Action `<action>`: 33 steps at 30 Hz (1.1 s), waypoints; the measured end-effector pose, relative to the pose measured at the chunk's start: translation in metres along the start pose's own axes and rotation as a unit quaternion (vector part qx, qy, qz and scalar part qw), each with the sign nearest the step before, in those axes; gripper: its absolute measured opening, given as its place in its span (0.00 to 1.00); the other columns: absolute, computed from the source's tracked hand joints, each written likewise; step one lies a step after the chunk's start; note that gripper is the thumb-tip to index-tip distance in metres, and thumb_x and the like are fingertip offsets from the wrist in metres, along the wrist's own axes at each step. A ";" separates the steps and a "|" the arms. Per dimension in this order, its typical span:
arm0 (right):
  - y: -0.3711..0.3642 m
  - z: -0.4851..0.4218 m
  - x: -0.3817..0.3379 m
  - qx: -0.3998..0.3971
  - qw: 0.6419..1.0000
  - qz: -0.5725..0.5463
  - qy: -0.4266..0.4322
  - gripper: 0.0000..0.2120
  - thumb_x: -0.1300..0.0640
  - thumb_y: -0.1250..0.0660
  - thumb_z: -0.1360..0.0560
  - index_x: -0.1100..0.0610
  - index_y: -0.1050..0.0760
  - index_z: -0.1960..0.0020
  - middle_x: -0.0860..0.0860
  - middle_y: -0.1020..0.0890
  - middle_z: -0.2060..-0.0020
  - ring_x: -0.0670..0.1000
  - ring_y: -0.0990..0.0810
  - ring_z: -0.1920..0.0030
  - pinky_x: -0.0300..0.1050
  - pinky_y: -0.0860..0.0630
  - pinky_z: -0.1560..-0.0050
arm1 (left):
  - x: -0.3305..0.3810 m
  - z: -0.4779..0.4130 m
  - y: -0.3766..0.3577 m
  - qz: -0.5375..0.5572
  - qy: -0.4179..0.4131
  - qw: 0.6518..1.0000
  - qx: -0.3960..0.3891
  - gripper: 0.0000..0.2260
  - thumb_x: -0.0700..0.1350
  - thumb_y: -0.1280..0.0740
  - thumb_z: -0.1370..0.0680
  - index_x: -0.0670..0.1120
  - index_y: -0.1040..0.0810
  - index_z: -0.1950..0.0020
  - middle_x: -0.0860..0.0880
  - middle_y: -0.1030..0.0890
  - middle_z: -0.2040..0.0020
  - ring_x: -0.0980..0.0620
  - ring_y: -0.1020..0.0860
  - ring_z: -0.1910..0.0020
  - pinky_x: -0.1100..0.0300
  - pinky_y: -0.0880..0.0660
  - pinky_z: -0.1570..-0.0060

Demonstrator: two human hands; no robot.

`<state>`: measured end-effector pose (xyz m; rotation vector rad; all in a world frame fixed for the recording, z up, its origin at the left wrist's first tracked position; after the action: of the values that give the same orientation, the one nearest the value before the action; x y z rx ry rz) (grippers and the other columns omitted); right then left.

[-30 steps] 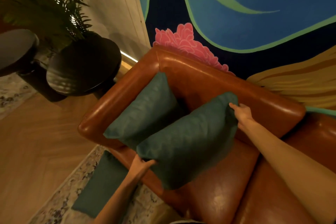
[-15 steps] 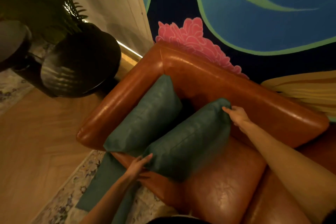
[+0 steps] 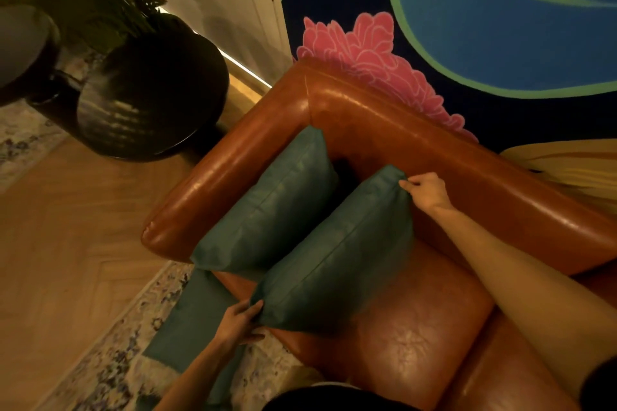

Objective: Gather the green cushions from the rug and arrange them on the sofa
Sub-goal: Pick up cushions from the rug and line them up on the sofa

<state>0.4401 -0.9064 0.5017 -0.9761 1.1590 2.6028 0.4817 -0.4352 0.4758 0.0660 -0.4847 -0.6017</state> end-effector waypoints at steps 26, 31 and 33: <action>-0.032 0.027 0.018 -0.067 0.997 0.013 -0.022 0.31 0.41 0.33 0.25 0.57 0.34 0.29 0.58 0.25 0.33 0.62 0.26 0.35 0.58 0.25 0.38 | 0.033 -0.003 -0.050 -0.461 -0.200 0.864 0.041 0.58 0.80 0.42 0.45 0.55 0.56 0.22 0.49 0.45 0.22 0.43 0.41 0.26 0.42 0.41 0.28; -0.027 0.039 0.025 -0.087 0.993 0.070 0.031 0.32 0.48 0.29 0.26 0.59 0.35 0.27 0.59 0.27 0.31 0.61 0.29 0.31 0.50 0.31 0.35 | 0.038 -0.003 -0.051 -0.447 -0.197 0.872 0.034 0.52 0.73 0.33 0.37 0.52 0.53 0.22 0.47 0.40 0.24 0.43 0.35 0.28 0.47 0.34 0.31; -0.025 0.041 0.028 -0.095 0.990 0.092 0.040 0.35 0.48 0.28 0.27 0.58 0.37 0.26 0.59 0.28 0.30 0.61 0.30 0.30 0.52 0.32 0.32 | 0.039 -0.005 -0.050 -0.442 -0.191 0.875 0.041 0.51 0.73 0.33 0.37 0.53 0.52 0.22 0.47 0.40 0.24 0.42 0.36 0.28 0.46 0.34 0.31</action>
<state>0.4059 -0.8637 0.4896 -1.0650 1.0810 2.8904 0.4850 -0.4983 0.4779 0.2622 -0.8728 -1.5152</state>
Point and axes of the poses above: each hand's wrist, its own z-axis away from the middle knuckle, its own y-axis out of the back of the hand, x = y × z, the point moved 4 cm from there along -z, towards the middle knuckle
